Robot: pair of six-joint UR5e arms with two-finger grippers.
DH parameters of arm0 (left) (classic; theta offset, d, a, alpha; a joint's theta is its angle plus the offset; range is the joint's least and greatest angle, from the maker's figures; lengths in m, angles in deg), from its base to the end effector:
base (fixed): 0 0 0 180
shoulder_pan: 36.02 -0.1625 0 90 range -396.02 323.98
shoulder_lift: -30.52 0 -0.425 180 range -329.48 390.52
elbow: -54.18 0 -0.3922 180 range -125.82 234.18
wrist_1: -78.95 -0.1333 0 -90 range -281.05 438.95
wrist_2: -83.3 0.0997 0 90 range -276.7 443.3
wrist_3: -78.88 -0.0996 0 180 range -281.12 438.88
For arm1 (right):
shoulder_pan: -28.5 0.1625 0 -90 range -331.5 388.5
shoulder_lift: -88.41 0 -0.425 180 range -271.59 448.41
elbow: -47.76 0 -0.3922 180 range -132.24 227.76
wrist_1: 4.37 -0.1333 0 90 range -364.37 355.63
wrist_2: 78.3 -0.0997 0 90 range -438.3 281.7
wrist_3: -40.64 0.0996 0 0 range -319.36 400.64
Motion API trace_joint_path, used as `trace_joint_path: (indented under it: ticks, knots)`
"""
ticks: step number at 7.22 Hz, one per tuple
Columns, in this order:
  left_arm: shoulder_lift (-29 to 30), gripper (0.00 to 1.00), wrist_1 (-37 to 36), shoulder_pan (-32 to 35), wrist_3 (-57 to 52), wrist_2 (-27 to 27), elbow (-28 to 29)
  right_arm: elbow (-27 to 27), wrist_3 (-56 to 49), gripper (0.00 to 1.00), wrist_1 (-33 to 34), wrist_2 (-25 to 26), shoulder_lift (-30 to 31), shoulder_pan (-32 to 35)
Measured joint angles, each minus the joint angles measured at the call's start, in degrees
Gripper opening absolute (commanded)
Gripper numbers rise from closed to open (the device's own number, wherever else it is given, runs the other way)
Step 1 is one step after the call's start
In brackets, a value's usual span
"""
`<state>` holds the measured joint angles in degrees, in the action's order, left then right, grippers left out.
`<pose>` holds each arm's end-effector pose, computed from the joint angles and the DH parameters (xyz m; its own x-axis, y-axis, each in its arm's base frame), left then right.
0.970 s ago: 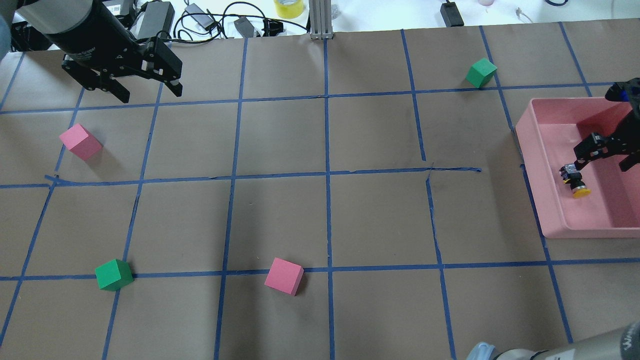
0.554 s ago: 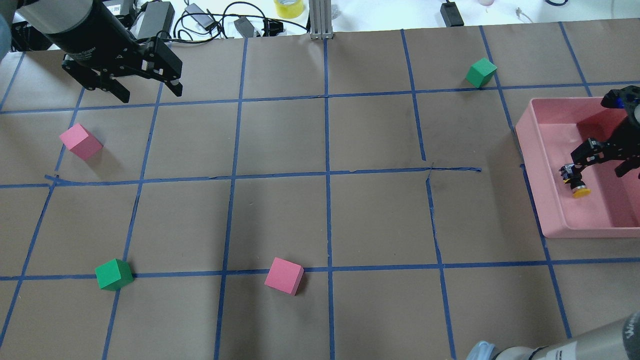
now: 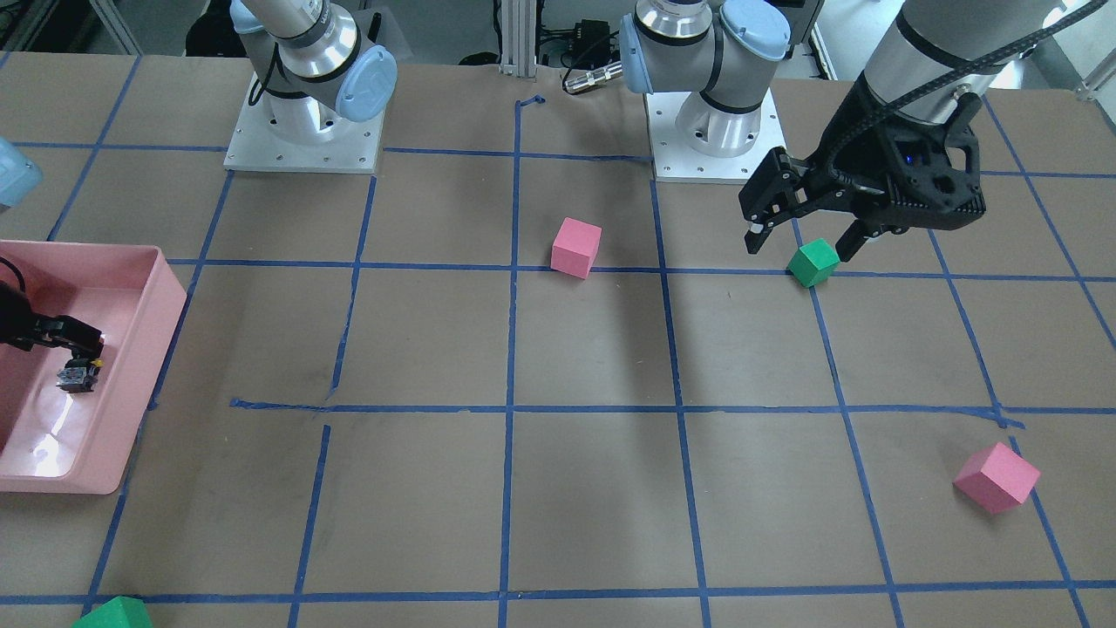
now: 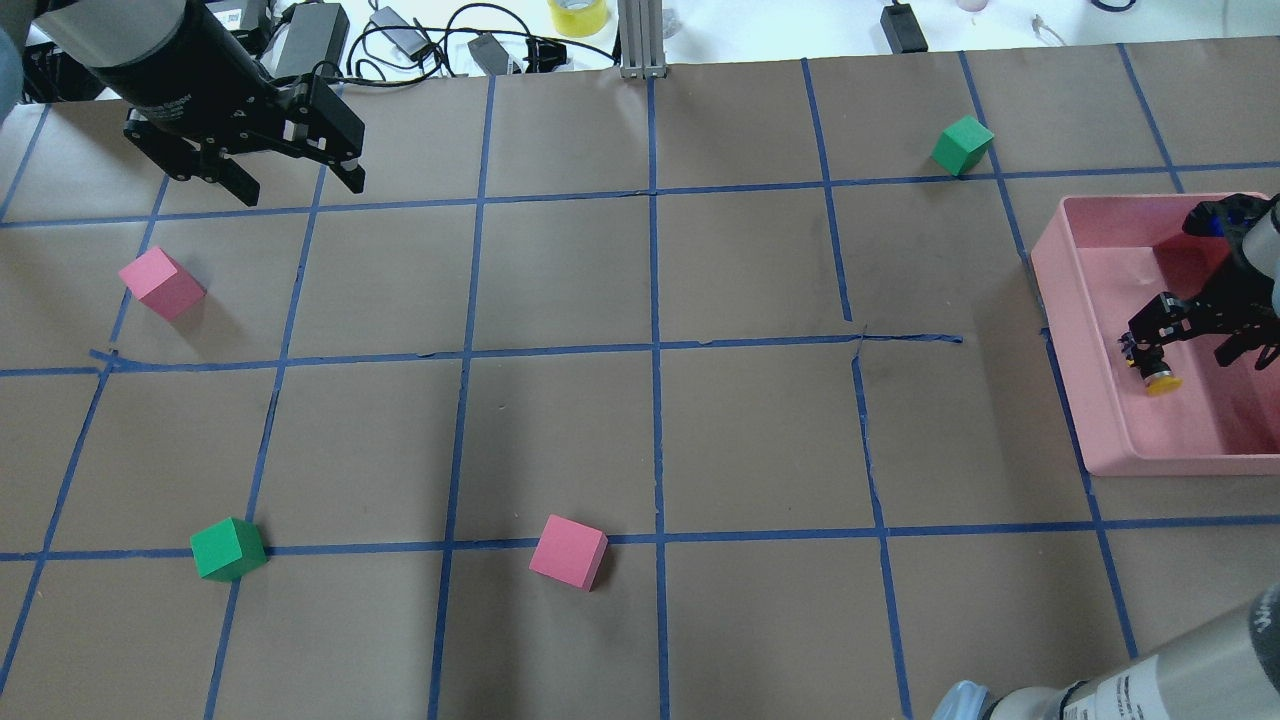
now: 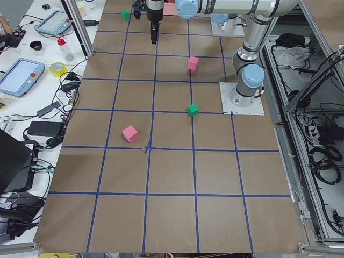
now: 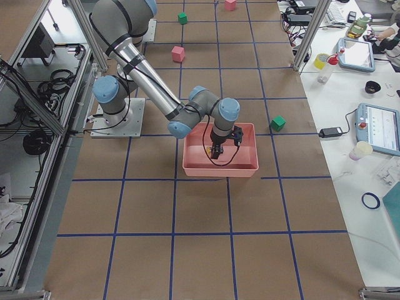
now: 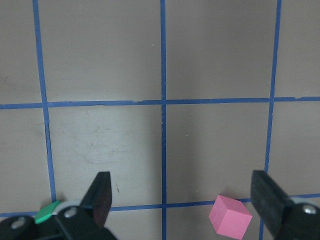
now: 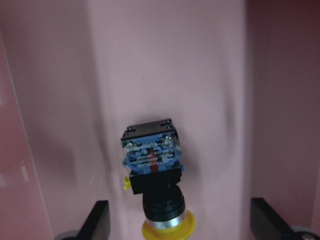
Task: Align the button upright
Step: 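Close the right gripper on the black body of the button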
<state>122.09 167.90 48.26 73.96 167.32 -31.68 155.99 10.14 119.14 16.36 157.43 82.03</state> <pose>-0.0922 -0.5210 0.5124 -0.9951 -0.0071 0.0982 -0.0142 0.9973 -0.0718 -0.2235 -0.5130 0.2027 -0.9949 0.0987 0.0192 0.1004 0.9869 0.1266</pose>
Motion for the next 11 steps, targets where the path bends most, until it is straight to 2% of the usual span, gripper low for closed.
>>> trace_joint_path:
  ticks: [1, 2, 3, 4, 5, 9, 11]
  knots:
    - [0.01, 1.0, -0.01, 0.0, 0.0, 0.0, 0.0, 0.35, 0.0, 1.0, 0.76, -0.01, -0.64, 0.0]
    - [0.01, 1.0, -0.01, 0.0, 0.0, 0.0, 0.0, 0.5, 0.01, 0.88, 1.39, -0.03, -1.45, -0.08]
    - [0.01, 1.0, 0.01, 0.0, 0.0, -0.01, 0.0, 0.54, -0.01, 0.64, 2.09, -0.04, -2.04, -0.18]
    - [0.01, 1.0, 0.03, 0.0, 0.0, -0.05, 0.0, 0.54, -0.05, 0.18, 2.64, -0.04, -2.58, -0.23]
    - [0.01, 1.0, 0.01, 0.0, 0.0, -0.07, 0.0, 0.48, -0.07, 0.0, 2.88, -0.05, -3.13, -0.25]
    - [0.01, 1.0, 0.02, 0.0, 0.0, -0.08, 0.0, -1.27, 0.62, 0.0, 1.8, 0.27, -2.52, -0.27]
    - [-0.01, 1.0, 0.03, 0.0, 0.0, -0.09, 0.0, -3.71, 0.9, 0.0, -3.21, 0.16, 0.67, -0.27]
